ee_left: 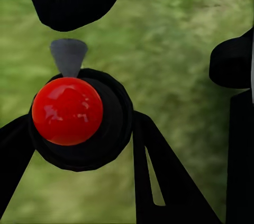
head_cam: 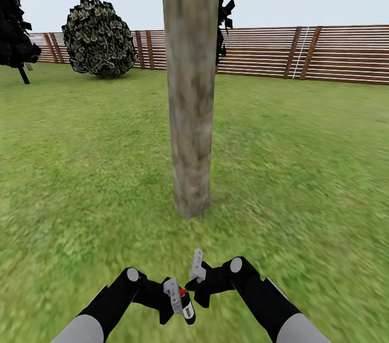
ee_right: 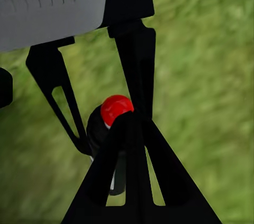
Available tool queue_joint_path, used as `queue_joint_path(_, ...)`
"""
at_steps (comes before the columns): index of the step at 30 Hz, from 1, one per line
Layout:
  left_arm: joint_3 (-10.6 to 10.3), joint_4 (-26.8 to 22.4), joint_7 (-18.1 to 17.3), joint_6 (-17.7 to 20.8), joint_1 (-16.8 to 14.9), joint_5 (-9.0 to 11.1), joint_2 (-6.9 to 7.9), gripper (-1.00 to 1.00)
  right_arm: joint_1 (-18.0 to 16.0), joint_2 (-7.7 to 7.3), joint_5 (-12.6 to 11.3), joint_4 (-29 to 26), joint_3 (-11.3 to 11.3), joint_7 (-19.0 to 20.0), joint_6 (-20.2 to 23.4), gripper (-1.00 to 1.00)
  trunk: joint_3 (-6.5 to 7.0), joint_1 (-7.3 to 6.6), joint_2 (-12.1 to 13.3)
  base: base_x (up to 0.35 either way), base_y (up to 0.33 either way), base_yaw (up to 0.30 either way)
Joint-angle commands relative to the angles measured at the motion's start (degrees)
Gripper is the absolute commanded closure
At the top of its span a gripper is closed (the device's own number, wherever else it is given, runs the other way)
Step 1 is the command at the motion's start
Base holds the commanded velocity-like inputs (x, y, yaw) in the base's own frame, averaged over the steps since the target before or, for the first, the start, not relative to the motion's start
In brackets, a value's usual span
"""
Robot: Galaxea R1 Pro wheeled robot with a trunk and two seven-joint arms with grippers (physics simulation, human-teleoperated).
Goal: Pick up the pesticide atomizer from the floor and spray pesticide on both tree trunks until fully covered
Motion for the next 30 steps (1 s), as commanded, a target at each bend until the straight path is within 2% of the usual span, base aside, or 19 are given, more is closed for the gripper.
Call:
queue_joint_path(1,0.00,-0.02,-0.04,0.00,0.00,0.06,-0.02,1.00,0.00,0.00,0.00,0.00,0.00,-0.02,0.00,1.00,0.00,0.00,0.00,0.000,0.000,0.000)
queue_joint_path(20,0.00,-0.39,-0.07,0.00,0.00,0.22,-0.20,1.00,0.00,-0.08,0.00,0.01,0.00,-0.08,0.00,1.00,0.00,0.00,0.00,0.000,0.000,0.000)
queue_joint_path(25,0.00,-1.39,-2.48,0.13,0.00,0.30,-0.18,1.00,0.00,-0.09,0.00,0.01,0.00,-0.08,0.00,1.00,0.00,0.00,0.00,0.000,0.000,0.000)
queue_joint_path(30,0.00,-1.60,-3.06,0.17,0.00,0.26,-0.15,1.00,0.00,-0.09,0.00,0.01,0.00,-0.08,0.00,1.00,0.00,0.00,0.00,0.000,0.000,0.000)
